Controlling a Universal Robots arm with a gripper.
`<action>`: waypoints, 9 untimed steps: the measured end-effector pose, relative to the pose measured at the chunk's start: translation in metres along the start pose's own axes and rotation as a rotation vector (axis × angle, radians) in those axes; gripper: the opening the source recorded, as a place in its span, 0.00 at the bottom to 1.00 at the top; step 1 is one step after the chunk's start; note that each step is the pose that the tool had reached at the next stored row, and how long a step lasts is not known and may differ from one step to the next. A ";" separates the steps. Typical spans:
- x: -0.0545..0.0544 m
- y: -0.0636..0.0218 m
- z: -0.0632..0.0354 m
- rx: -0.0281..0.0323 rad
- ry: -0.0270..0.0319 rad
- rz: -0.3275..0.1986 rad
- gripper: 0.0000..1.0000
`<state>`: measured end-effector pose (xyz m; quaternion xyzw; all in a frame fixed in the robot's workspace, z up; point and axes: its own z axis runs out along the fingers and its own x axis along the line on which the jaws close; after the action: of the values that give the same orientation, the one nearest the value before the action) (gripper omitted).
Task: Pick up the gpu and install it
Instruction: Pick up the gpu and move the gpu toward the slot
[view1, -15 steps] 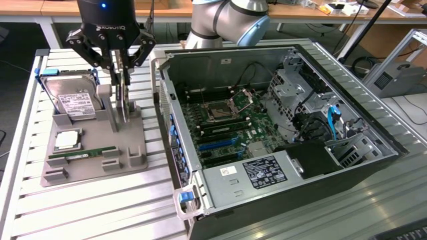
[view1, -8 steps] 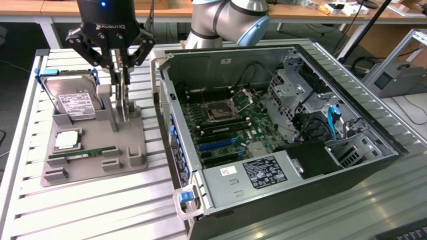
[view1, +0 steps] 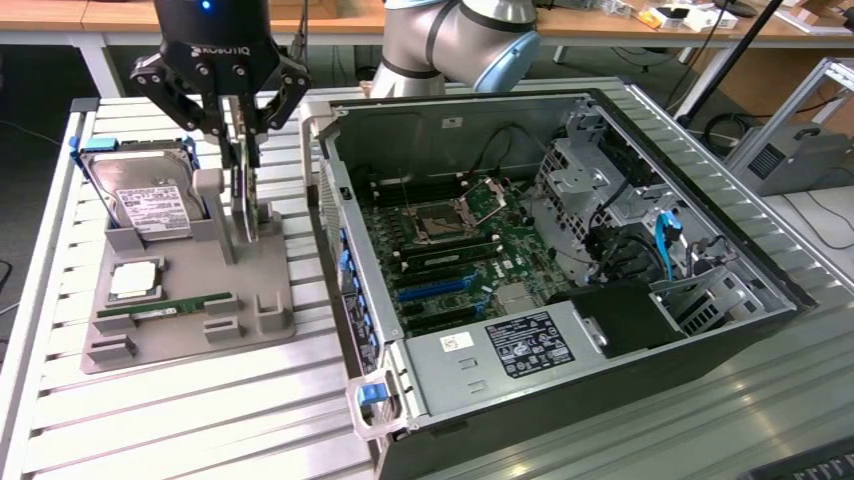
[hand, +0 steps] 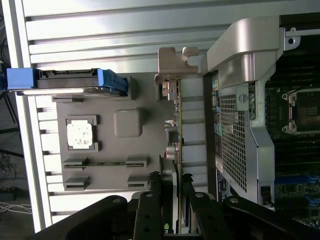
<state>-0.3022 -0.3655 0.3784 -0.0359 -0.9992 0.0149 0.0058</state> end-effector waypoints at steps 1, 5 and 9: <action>0.000 0.0000 -0.0002 0.0000 0.0000 0.000 0.27; 0.000 0.0000 -0.0010 -0.0001 -0.0001 0.000 0.27; 0.000 -0.0001 -0.0019 0.0000 0.0000 0.000 0.27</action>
<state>-0.3022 -0.3656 0.3803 -0.0359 -0.9992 0.0149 0.0058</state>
